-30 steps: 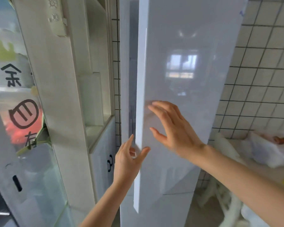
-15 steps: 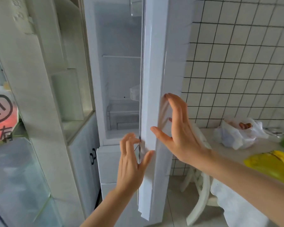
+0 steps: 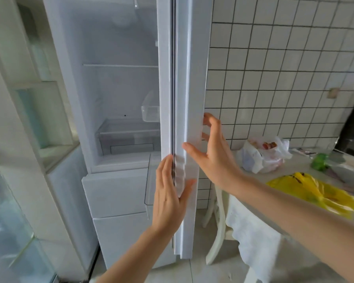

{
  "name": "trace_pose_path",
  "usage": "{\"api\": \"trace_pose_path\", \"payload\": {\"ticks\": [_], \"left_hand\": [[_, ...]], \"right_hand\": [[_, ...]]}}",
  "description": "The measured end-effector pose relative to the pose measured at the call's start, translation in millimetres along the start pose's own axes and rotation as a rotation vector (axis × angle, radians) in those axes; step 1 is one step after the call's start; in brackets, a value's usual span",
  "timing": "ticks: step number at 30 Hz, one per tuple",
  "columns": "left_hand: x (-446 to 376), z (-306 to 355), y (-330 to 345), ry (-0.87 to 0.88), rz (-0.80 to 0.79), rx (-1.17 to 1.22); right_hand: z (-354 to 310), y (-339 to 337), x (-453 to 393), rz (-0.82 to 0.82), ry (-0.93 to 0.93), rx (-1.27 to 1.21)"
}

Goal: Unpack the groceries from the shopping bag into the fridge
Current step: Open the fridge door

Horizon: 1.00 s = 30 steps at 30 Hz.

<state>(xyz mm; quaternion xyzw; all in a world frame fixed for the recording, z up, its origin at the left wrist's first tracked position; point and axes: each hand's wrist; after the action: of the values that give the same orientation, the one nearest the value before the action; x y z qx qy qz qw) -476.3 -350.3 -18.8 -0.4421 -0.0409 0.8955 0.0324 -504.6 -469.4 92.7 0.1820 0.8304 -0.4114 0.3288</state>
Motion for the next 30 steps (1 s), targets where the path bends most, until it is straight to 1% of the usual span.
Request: {"api": "trace_pose_path", "payload": {"ticks": [3, 7, 11, 14, 17, 22, 26, 30], "left_hand": [[-5, 12, 37, 0.070, -0.070, -0.053], [-10, 15, 83, 0.088, -0.153, -0.042], [-12, 3, 125, 0.150, -0.187, -0.051], [-18, -4, 159, 0.208, -0.178, -0.076], [-22, -14, 191, 0.264, -0.135, -0.127], [-31, -25, 238, 0.288, -0.109, -0.159], [-34, -30, 258, 0.301, -0.097, -0.175], [-37, -30, 269, 0.295, -0.073, -0.196]], "right_hand": [[23, -24, 4, 0.038, 0.029, -0.005], [63, -48, 6, 0.031, 0.073, 0.029], [101, -75, 8, 0.008, 0.136, 0.201], [129, -92, 5, 0.035, 0.140, 0.183], [159, -106, 0, 0.059, 0.154, 0.194], [200, -123, -11, 0.078, 0.152, 0.120], [221, -132, -17, 0.079, 0.106, 0.087], [235, -137, -21, 0.032, 0.104, 0.039]]}}
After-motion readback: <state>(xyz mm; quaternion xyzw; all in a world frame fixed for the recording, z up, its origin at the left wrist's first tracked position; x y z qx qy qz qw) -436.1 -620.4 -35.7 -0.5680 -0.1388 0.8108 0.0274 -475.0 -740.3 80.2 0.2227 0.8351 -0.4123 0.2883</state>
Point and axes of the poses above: each hand's wrist, its own x-axis away from the middle knuckle, its own y-axis out of the palm, z = x × y, and after that the axes turned 15 degrees about x, right-handed
